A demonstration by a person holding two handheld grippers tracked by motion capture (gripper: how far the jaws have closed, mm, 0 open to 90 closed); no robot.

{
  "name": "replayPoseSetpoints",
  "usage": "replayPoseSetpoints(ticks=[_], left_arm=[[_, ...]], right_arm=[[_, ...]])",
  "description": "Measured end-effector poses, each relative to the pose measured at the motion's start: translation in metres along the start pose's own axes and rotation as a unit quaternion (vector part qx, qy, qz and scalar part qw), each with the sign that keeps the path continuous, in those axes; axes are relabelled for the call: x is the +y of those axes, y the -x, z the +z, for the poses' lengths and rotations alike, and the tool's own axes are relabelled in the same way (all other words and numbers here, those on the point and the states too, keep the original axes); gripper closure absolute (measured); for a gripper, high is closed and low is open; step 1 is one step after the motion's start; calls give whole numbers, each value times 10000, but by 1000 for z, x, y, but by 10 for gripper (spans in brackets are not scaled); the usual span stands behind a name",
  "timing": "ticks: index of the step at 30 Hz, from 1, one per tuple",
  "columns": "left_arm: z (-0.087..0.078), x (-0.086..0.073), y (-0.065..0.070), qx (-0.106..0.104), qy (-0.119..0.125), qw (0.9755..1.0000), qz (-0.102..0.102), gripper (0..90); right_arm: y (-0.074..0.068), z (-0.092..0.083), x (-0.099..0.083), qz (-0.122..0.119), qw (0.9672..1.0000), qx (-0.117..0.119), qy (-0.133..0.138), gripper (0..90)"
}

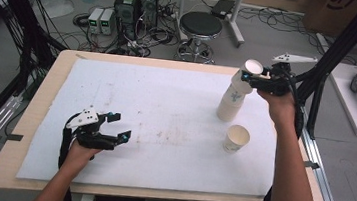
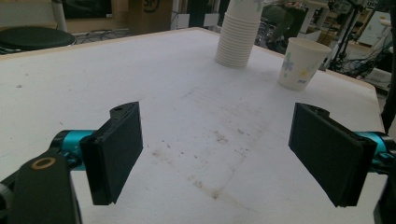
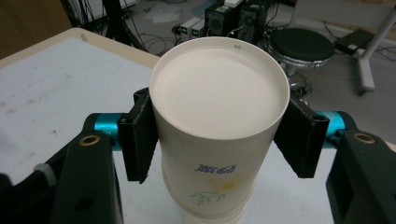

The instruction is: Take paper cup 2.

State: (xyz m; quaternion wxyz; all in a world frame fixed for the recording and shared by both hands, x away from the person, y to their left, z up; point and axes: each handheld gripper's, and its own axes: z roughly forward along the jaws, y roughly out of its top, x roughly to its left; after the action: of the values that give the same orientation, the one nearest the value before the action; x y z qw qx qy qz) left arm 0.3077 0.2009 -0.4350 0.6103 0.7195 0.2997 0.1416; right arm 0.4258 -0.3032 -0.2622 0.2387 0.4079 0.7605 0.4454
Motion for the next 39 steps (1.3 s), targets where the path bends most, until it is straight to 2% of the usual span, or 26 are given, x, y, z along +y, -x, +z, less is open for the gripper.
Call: replayPoseSetpoints(ticks=[8,12,17,21,23,27,34,39], left_arm=[[-1,0,0,19,24,10000,-15,176],[-1,1,0,38,57,10000,-22,176],[-1,1,0,33,76,10000,-26,176],[-2,1,0,-19,151,9999,-51,175],[-2,1,1,-41,201,9998,-68,174],[-3,2,1,5,133,9999,-12,174],[-3,5,4,-11,312,9995,-81,162],[-4,5,6,-57,373,9993,-39,160]], right_arm=[[-12,-24,13,-243,9991,14,353,372],[-21,-30,13,-356,9987,85,360,372],[-33,-37,11,-491,9976,305,375,371],[-44,-38,1,-622,9961,504,374,371],[-50,-38,-6,-609,9955,651,334,371],[-62,-34,-22,-663,9937,852,292,371],[-78,-22,-44,-714,9898,1223,153,371],[-91,-12,-60,-739,9861,1482,94,371]])
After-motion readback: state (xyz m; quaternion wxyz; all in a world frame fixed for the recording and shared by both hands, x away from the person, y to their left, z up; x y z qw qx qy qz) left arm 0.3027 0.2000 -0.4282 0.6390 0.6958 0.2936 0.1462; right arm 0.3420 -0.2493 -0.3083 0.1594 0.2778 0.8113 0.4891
